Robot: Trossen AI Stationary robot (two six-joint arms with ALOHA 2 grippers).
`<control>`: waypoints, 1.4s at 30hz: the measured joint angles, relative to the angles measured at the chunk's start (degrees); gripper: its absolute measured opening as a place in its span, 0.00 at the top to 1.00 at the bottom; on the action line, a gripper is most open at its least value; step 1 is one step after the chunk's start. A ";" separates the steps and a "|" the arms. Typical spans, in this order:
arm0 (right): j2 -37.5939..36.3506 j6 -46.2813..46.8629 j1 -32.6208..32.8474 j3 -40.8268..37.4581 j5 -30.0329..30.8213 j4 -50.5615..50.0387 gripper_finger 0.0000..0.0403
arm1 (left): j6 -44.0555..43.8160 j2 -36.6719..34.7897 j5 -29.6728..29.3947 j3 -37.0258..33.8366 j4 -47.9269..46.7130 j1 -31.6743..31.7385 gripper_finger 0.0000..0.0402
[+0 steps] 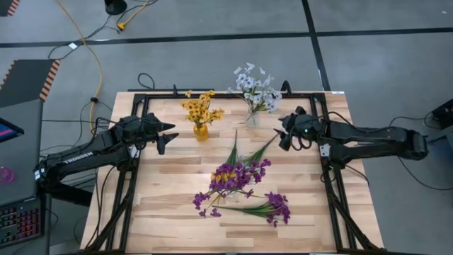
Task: Sort flowers into vase by color
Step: Put the white flowers into the top transparent vase
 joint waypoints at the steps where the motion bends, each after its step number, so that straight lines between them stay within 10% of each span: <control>1: 0.14 0.41 1.16 0.79 -0.02 -1.38 0.38 | 0.00 -0.01 0.00 0.00 -0.01 0.01 0.48; 21: 9.95 3.84 20.05 3.15 -1.56 0.10 0.38 | -0.33 0.00 0.15 0.00 -0.02 0.01 0.48; 42: 42.25 -10.71 13.86 25.31 -7.85 -21.68 0.38 | -0.71 0.00 0.24 0.00 -0.59 0.00 0.48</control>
